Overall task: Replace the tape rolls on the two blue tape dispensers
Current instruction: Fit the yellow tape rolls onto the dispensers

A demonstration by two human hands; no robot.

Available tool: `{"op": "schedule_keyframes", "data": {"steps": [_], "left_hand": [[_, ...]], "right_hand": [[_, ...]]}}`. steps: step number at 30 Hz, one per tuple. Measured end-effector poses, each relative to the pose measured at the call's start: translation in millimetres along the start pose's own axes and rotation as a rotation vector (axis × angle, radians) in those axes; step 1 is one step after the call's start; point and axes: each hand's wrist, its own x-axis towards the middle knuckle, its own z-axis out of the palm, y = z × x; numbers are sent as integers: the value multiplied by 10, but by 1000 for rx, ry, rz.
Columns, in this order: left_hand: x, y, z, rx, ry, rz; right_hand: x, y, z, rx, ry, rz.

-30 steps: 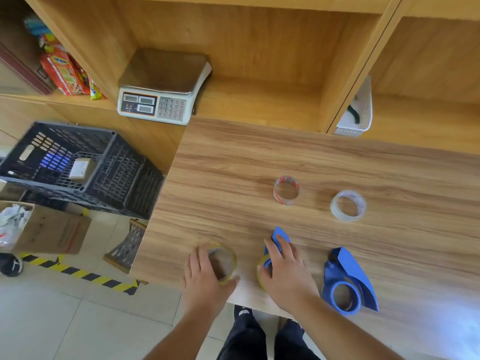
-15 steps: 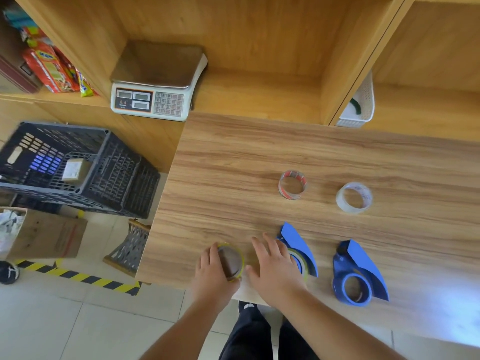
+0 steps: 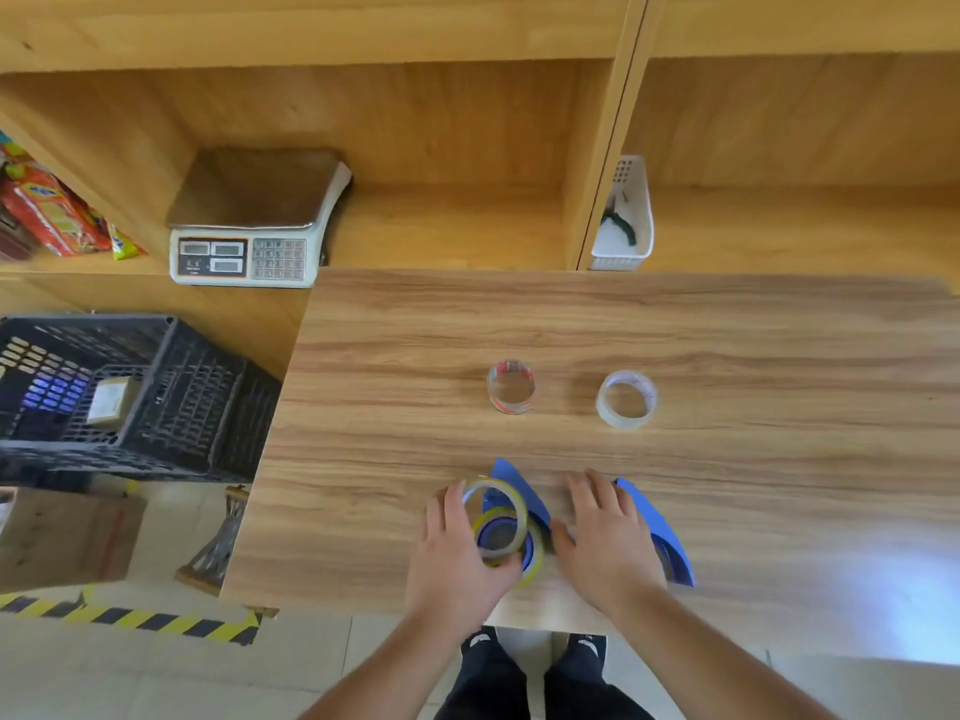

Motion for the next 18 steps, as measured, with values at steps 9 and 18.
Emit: {"op": "schedule_keyframes", "data": {"steps": [9, 18], "left_hand": [[-273, 777, 823, 16, -131, 132], [-422, 1017, 1311, 102, -169, 147]], "right_hand": [[-60, 1160, -203, 127, -45, 192], [-63, 1547, -184, 136, -164, 182]]}}
